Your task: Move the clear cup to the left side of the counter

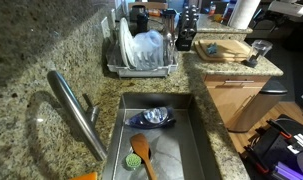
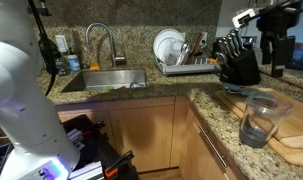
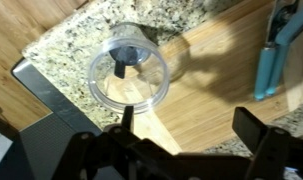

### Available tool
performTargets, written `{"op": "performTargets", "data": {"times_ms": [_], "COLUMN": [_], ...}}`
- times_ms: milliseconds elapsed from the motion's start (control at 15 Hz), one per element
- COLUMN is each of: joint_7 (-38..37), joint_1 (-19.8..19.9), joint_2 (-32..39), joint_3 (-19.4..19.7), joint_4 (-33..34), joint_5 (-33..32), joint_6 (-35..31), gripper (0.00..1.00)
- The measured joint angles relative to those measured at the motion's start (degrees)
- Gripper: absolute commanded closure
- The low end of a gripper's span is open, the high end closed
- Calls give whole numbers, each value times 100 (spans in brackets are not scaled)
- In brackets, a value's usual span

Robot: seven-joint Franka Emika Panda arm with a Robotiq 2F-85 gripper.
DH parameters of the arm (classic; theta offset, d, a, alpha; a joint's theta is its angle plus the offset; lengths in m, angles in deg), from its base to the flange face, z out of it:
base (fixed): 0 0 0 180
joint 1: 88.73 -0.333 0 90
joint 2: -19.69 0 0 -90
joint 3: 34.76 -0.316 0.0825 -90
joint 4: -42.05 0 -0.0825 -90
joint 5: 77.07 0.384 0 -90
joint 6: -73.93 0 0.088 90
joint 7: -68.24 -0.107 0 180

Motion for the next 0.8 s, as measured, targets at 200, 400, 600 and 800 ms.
{"op": "performTargets", "data": {"times_ms": [200,400,600,800], "joint_7": [-283,-284,-312,-300], "joint_1": [0,-4,-48,-50], "joint_2": [179,215,355,576], "joint_3": [86,42,-115,-223], "joint_4": [124,163,111,114], "joint_5": [-203,25,425,656], "joint_6": [92,68,325,427], "gripper": [0,0,0,0]}}
